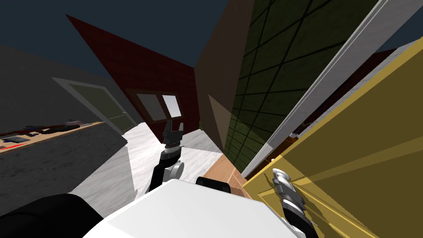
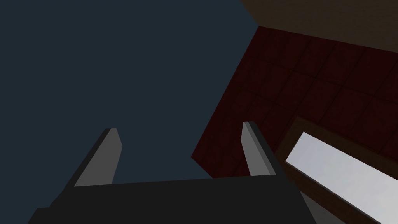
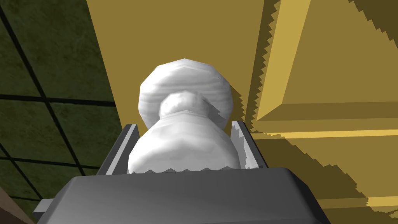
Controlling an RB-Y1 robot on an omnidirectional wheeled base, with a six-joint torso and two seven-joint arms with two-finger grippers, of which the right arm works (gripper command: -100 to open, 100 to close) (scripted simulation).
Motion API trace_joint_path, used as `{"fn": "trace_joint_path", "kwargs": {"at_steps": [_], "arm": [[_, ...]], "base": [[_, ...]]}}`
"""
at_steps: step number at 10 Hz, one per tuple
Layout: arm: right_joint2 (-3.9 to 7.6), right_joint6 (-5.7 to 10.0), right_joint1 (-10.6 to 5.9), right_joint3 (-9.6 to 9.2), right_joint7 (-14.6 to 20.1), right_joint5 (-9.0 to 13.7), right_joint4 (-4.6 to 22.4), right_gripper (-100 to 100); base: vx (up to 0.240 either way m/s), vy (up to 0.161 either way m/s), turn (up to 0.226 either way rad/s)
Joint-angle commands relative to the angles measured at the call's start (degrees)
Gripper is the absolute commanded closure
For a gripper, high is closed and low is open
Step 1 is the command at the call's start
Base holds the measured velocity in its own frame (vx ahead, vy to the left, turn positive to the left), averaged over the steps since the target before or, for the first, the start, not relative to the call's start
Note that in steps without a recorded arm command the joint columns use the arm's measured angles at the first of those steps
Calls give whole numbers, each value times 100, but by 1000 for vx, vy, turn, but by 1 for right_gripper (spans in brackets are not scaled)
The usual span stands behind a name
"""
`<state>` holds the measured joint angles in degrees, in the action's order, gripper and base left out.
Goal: Pull the door open
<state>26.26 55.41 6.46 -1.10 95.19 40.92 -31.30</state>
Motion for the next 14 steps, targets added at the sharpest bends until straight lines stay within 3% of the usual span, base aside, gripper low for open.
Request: {"fn": "trace_joint_path", "kwargs": {"at_steps": [1, 3, 4, 12, 14], "arm": [[23, 102, -58, -139, 130, -98, 109, 100], [43, 125, -32, -222, 192, -153, 74, 100], [29, 64, -17, -175, 129, -118, 36, 100], [178, 338, 425, -616, 379, -231, -336, 100], [179, 327, 438, -628, 374, -235, -351, 100]], "base": [[-210, 17, 51], [-157, 40, 34], [-96, 21, 15], [-233, 18, 138], [-177, 26, 63]]}}
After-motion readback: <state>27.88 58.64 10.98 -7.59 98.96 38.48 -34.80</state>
